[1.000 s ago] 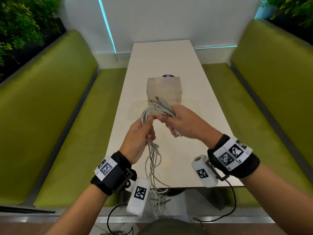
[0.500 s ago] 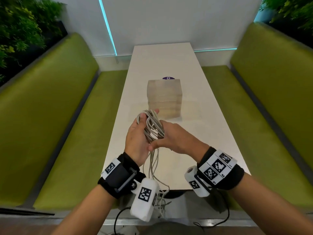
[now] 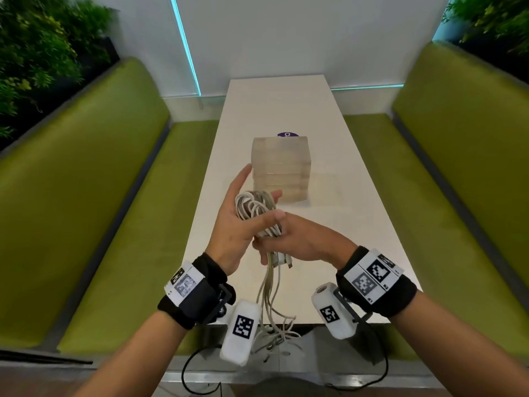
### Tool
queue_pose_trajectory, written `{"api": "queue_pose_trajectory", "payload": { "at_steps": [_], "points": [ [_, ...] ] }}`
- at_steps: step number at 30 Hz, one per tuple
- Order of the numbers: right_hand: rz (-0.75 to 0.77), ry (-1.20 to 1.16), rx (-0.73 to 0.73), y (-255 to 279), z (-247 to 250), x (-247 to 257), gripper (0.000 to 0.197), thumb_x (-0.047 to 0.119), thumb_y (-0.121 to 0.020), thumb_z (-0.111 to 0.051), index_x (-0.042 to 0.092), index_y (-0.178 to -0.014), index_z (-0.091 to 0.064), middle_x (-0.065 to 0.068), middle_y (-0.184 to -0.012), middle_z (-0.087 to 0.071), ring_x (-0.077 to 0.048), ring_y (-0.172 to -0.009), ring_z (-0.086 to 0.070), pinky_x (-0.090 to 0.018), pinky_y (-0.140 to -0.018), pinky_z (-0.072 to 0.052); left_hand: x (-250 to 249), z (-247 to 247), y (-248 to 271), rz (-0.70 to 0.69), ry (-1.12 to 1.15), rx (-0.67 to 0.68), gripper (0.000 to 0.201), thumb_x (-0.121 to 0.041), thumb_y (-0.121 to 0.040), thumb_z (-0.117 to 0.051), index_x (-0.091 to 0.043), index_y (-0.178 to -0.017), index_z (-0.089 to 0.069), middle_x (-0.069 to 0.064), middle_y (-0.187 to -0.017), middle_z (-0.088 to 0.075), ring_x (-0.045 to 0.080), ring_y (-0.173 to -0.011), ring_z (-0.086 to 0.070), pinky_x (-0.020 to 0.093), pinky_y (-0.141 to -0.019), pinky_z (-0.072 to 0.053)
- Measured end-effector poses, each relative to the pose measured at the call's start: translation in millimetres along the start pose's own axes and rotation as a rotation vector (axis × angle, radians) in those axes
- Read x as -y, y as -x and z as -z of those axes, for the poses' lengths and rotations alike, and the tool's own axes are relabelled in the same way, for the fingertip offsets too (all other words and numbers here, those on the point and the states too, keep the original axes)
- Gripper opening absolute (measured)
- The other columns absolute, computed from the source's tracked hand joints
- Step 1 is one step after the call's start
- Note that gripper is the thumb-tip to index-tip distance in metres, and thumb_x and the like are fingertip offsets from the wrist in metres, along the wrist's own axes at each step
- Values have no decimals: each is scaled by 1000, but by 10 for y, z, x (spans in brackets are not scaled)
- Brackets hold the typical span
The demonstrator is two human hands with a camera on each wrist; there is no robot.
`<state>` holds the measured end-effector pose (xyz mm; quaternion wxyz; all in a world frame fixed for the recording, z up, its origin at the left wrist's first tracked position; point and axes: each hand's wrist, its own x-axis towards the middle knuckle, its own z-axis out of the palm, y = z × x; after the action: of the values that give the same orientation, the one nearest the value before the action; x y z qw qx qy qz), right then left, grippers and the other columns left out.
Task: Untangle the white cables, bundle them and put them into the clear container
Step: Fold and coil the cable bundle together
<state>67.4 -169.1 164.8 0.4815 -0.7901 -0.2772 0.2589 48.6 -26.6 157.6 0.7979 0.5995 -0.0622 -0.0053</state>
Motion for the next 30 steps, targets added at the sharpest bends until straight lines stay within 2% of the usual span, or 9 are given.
{"api": "queue_pose_trajectory", "payload": {
  "at_steps": [3,6,9,13,17,23,25,27,30],
  "points": [
    [27,-91,54,8,-34,-46,9,11,-92,-57,3,-94,-61,-8,-76,-67,-35,-84,-64,-41,-75,-52,-18,-52,24,-40,-24,-45,51,-2,-70,-76,-18,-116,-62,12,-88,-70,26,-87,-70,32,-73,-57],
    [47,-209,139,58,-55,-84,12,10,-95,-54,3,-97,-64,-1,-87,-70,-18,-93,-66,-25,-85,-51,-47,-81,41,-44,-32,-11,27,-4,-72,-74,-8,-96,-62,12,-76,-63,30,-73,-71,35,-65,-59],
    [88,-359,172,108,-75,-102,13,16,-97,-48,17,-104,-60,8,-91,-72,-4,-96,-65,-19,-88,-48,-63,-85,50,-63,-116,-2,20,-5,-78,-75,-9,-90,-59,12,-73,-64,42,-68,-66,45,-61,-58],
    [114,-456,155,74,-138,-158,24,34,-92,-48,12,-98,-53,-3,-75,-63,-22,-79,-65,-34,-79,-52,-72,-107,35,-63,-144,-76,22,-23,-77,-78,-16,-81,-57,26,-78,-59,55,-75,-60,43,-57,-54],
    [81,-515,139,46,-205,-180,31,32,-94,-49,2,-88,-52,4,-57,-52,-15,-58,-57,-36,-72,-52,-78,-114,16,-25,-135,-69,21,-17,-82,-73,-16,-76,-53,-3,-64,-62,44,-90,-66,44,-72,-54],
    [61,-495,113,38,-189,-158,18,21,-98,-45,7,-87,-49,3,-57,-49,-18,-57,-53,-26,-62,-51,-53,-55,20,-66,-184,-45,20,-19,-79,-74,-16,-80,-54,9,-71,-58,40,-75,-63,41,-64,-53],
    [76,-469,71,41,-143,-152,24,20,-100,-45,11,-79,-52,2,-58,-50,-20,-60,-55,-27,-64,-51,-52,-8,13,-77,-116,48,38,-28,-74,-80,-17,-101,-55,11,-87,-66,32,-86,-68,38,-67,-56],
    [103,-465,21,43,-87,-148,30,29,-97,-48,16,-72,-58,0,-60,-50,-22,-61,-55,-31,-67,-51,-1,73,9,-24,-69,143,86,-47,-59,-85,-24,-129,-40,6,-105,-70,26,-96,-68,36,-76,-57],
    [180,-589,-38,39,17,-121,30,42,-91,-50,19,-81,-65,-4,-66,-49,-25,-67,-51,-38,-69,-46,165,177,89,117,-93,207,114,-59,-46,-85,-33,-138,-22,-4,-95,-70,15,-82,-67,30,-78,-56]
  ]
}}
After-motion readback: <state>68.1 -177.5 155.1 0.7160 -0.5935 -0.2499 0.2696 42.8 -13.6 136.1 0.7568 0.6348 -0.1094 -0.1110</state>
